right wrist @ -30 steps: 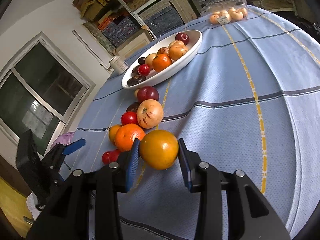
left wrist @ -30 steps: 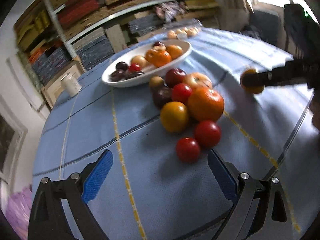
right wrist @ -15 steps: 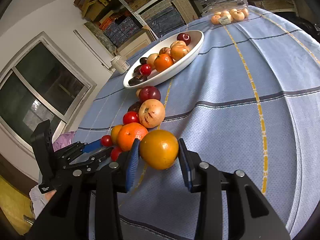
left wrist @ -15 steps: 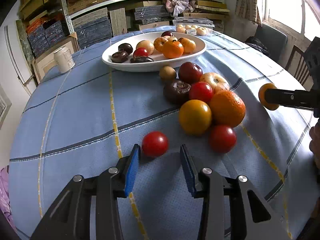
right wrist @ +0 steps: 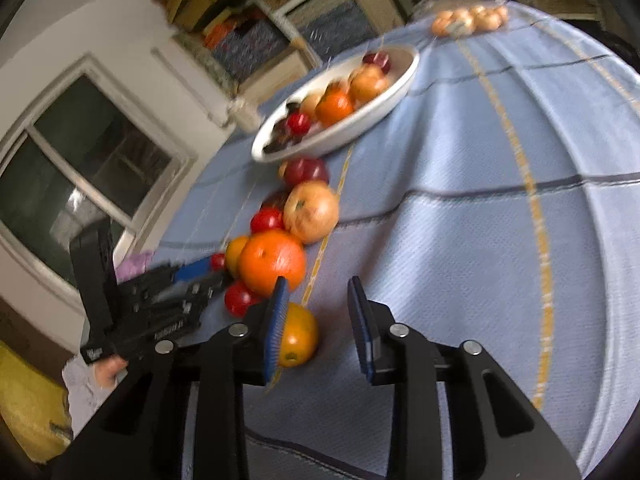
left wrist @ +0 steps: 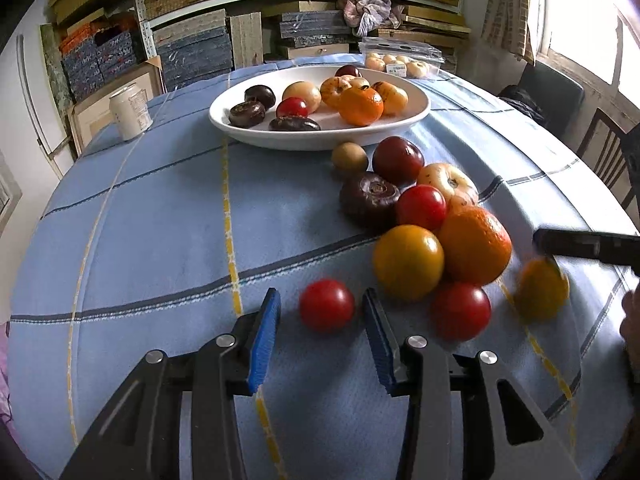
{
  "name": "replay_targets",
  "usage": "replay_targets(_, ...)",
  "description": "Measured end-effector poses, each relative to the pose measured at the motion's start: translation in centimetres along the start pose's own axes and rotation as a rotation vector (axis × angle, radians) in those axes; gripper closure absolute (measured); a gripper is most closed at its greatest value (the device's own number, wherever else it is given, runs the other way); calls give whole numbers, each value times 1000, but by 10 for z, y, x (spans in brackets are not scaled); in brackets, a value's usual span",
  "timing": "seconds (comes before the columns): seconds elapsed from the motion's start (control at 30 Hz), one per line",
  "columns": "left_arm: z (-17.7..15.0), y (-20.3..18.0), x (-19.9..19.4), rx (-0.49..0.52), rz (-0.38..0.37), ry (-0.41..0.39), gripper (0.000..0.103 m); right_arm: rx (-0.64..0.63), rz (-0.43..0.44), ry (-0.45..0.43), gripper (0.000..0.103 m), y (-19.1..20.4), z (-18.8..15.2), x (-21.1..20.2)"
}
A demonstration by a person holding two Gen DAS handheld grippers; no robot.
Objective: Organize fruits
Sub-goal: 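Grasp a red tomato with the left tool while the right tool holds its fruit, then carry the tomato and yellow fruit over the plate and open both tools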
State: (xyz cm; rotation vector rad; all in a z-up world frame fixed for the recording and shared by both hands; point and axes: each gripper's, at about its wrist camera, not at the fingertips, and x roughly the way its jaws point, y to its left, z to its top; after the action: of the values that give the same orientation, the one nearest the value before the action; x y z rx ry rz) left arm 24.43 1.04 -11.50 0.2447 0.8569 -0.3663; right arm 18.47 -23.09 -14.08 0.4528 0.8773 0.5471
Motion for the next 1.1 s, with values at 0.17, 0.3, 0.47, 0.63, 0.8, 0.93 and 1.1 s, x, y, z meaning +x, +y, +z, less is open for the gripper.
replay_targets(0.17, 5, 0, 4, -4, -1, -2, 59, -163, 31, 108, 51, 34, -15, 13)
replay_targets(0.3, 10, 4, 9, -23, -24, -3, 64, -350, -40, 141, 66, 71, -31, 21)
replay_targets(0.47, 11, 2, 9, -12, -46, -7, 76, -438, -102, 188, 66, 88, -45, 32)
replay_targets(0.63, 11, 1, 6, -3, -58, -30, 77, -459, -137, 169, 66, 96, -53, 30)
replay_targets(0.8, 19, 9, -15, -26, -37, -98, 78, -380, -123, 105, 66, 83, -37, 10)
replay_targets(0.93, 58, 19, -31, -25, 5, -155, 78, -328, -140, -33, 66, 77, 18, -23)
replay_targets(1.1, 129, 35, -26, -74, 11, -223, 77, -269, -206, -188, 66, 67, 111, -29)
